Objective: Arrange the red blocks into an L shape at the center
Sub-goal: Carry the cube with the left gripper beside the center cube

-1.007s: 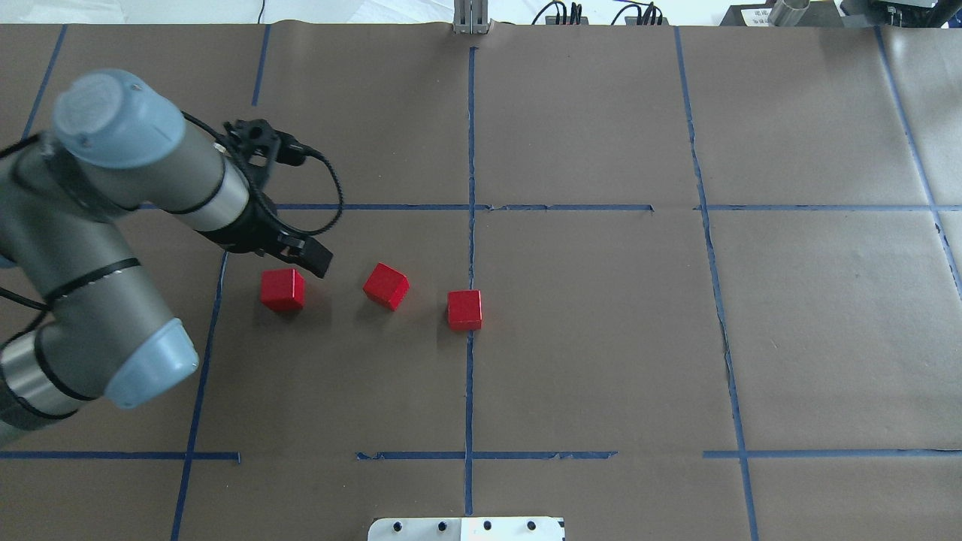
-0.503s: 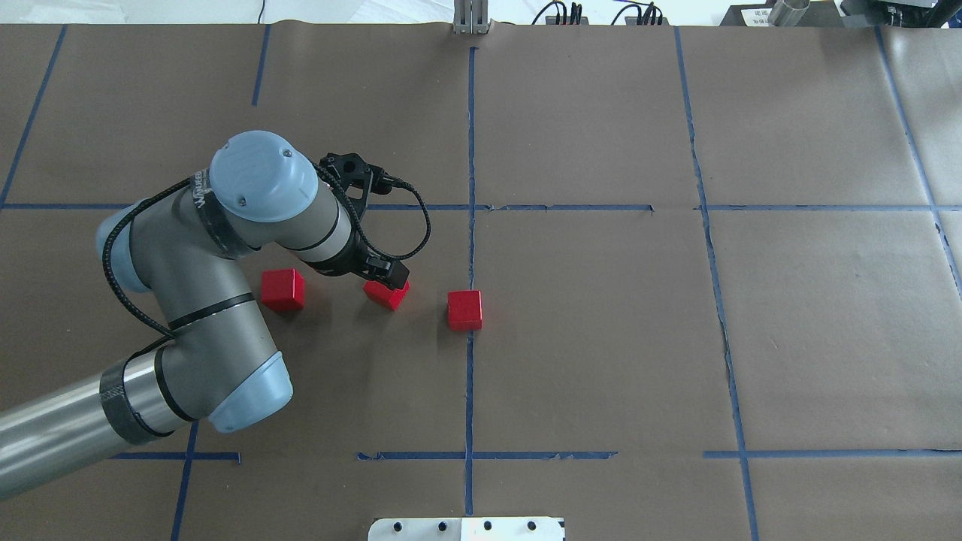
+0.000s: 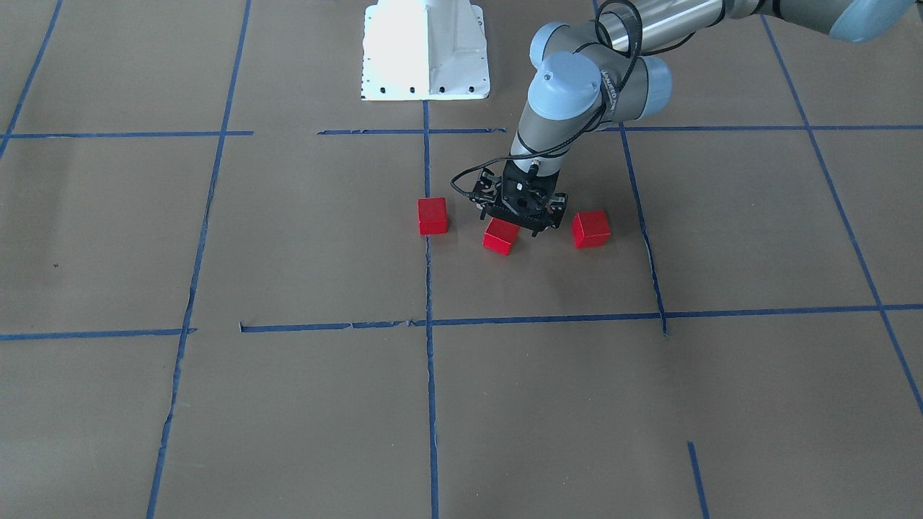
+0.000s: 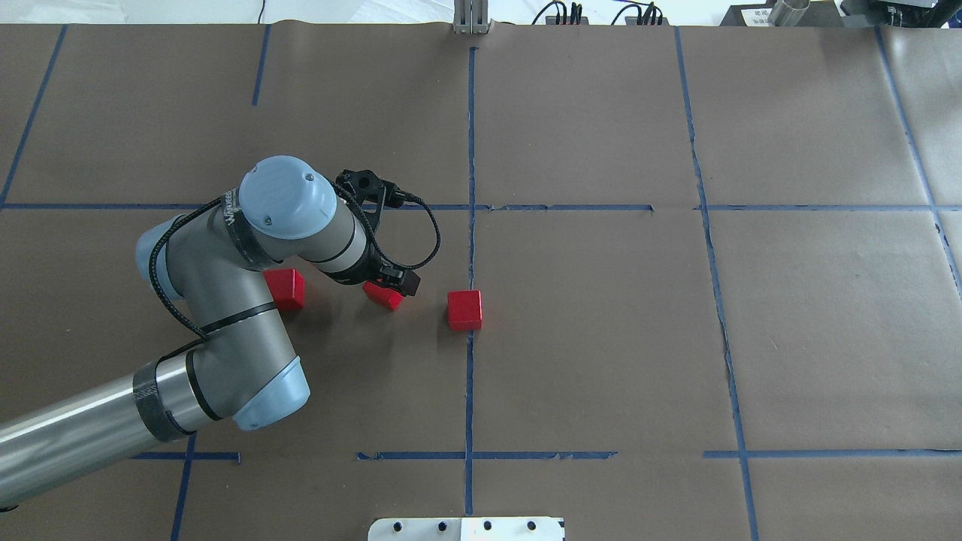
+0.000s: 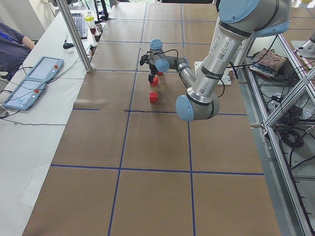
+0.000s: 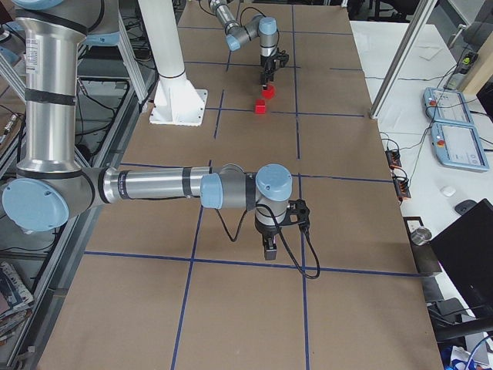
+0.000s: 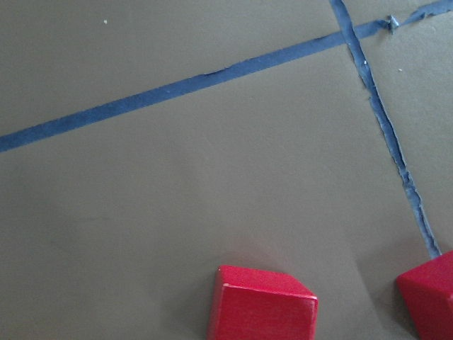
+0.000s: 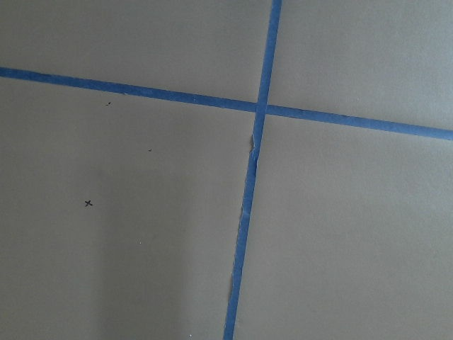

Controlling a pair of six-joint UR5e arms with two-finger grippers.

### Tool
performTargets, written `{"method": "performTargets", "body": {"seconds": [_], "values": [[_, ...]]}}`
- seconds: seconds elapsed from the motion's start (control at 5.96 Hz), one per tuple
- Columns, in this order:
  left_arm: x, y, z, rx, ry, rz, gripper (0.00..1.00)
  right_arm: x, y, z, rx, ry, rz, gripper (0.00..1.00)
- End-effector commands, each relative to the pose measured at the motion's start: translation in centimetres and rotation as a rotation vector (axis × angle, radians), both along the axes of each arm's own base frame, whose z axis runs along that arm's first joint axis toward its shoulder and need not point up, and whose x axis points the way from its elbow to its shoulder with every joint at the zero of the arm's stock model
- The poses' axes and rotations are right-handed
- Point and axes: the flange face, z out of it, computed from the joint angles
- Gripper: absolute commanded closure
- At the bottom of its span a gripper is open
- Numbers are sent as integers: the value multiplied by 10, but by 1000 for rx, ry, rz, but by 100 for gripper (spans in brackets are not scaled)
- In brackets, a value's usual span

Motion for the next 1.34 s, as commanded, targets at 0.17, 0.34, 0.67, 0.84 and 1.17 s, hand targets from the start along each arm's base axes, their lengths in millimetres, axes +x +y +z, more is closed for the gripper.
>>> {"method": "performTargets", "body": {"seconds": [0.17,0.34,0.67,0.84,1.17], "values": [[28,-6,6,-6,-34,0,4,0,0,0,0,0,0,0],[30,-6,9,-7,-40,1,31,0,0,0,1,0,0,0],[31,-9,-3,-5,-31,-3,71,0,0,-1,3,1,0,0],[26,-21,-18,-36,-29,-43,81,0,0,-1,3,0,0,0],[73,-52,-70,-237,-20,-205,83,0,0,0,1,1,0,0]]}}
